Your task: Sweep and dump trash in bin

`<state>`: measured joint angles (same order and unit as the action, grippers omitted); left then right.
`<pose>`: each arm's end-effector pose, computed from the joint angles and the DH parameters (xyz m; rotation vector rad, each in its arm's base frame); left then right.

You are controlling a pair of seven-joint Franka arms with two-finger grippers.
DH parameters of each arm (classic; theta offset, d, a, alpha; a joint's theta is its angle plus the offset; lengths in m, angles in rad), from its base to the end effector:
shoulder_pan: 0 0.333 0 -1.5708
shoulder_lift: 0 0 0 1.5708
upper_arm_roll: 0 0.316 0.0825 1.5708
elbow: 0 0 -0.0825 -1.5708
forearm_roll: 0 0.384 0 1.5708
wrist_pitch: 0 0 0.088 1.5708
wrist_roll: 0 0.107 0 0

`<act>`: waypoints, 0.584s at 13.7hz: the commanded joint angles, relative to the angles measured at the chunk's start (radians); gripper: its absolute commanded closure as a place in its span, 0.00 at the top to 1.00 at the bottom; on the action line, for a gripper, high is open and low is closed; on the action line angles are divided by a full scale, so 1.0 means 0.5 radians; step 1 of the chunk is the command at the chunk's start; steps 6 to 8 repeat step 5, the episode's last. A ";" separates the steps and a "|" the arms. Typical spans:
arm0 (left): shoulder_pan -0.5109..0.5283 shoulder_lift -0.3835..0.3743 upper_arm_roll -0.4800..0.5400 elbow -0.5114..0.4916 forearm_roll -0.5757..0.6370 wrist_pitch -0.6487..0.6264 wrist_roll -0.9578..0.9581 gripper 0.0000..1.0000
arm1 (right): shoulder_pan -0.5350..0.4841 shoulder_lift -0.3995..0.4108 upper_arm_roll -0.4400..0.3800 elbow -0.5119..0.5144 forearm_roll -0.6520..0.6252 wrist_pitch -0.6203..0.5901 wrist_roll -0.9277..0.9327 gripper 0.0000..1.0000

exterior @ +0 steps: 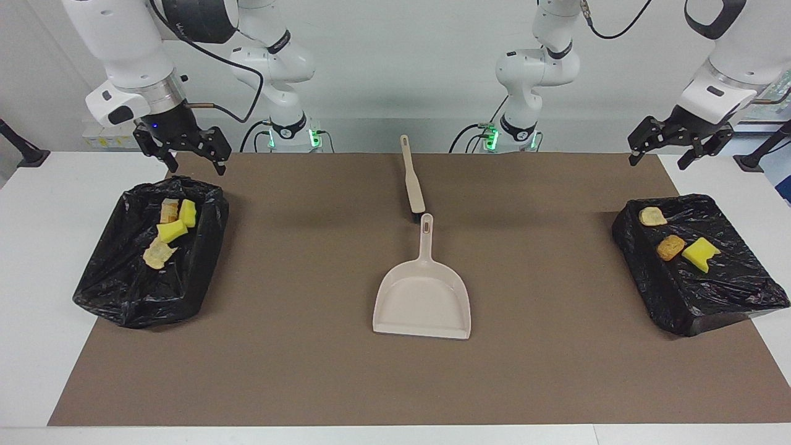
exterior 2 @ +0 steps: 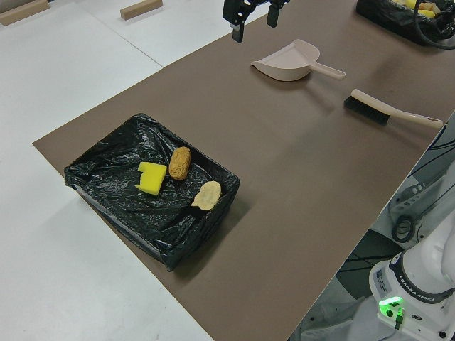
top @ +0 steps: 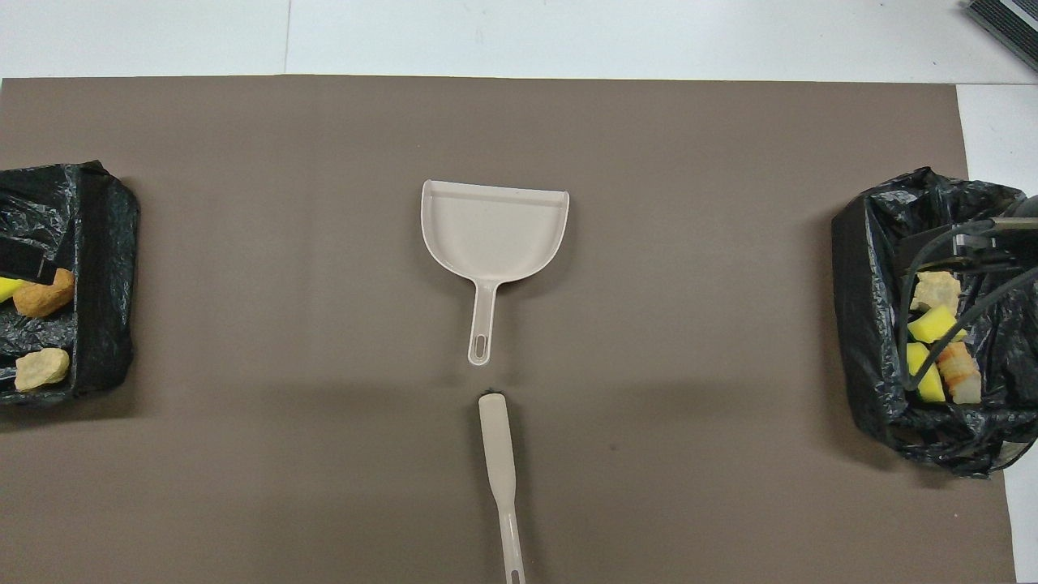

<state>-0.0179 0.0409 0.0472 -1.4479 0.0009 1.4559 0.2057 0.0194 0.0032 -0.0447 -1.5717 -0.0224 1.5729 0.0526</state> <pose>0.5555 0.0158 0.6492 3.1279 -0.2765 -0.0518 0.5554 -0.0164 0.6225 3.1167 -0.1213 -0.0026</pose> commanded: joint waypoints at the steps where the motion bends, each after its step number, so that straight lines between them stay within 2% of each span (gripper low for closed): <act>1: 0.005 -0.070 -0.012 -0.089 -0.005 0.033 0.000 1.00 | -0.017 -0.022 0.006 -0.013 0.032 -0.007 -0.050 1.00; 8: -0.001 -0.070 -0.012 -0.092 -0.005 0.036 -0.028 1.00 | -0.017 -0.022 0.006 -0.013 0.032 -0.007 -0.050 1.00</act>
